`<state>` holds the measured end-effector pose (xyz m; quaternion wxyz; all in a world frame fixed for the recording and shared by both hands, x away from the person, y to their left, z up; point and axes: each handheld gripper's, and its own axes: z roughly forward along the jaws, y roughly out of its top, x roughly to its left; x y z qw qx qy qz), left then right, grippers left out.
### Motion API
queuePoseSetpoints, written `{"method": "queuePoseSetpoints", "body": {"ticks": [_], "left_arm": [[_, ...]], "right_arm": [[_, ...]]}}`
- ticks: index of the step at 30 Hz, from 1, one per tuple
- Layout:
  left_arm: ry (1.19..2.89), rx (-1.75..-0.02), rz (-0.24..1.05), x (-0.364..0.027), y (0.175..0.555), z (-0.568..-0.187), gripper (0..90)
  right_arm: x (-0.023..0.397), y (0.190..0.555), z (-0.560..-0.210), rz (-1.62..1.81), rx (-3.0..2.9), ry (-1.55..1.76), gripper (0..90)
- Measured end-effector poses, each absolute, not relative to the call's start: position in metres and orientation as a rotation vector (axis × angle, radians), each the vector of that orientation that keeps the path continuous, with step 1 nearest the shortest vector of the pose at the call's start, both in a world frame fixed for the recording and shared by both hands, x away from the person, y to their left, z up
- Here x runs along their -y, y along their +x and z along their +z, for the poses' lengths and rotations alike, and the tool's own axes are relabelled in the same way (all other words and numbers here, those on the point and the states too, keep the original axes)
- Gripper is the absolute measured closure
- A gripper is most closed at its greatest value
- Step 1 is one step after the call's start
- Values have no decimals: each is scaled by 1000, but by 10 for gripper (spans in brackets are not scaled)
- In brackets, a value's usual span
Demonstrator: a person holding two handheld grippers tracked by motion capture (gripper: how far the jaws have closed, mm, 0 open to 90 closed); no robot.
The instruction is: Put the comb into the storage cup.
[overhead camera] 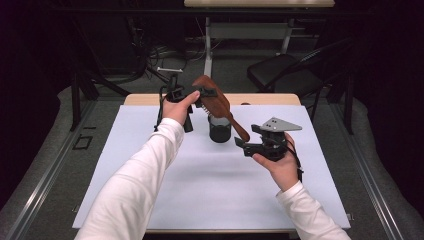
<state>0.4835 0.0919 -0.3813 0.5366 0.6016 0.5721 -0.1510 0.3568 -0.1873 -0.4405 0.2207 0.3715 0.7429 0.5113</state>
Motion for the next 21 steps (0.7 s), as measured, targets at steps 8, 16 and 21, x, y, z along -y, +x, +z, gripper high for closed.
{"method": "queuePoseSetpoints", "body": {"ticks": [8, 16, 21], "left_arm": [[1411, -1377, -341, -95, 488, -382, 469], [1388, -1391, -303, -99, 490, -381, 469], [1388, -1396, -279, -100, 492, -381, 469]], "right_arm": [[187, 357, -438, 1395, -2056, 1082, 51], [187, 362, -437, 1421, -2066, 1132, 0], [189, 363, -436, 1448, -2059, 1153, 0]]}}
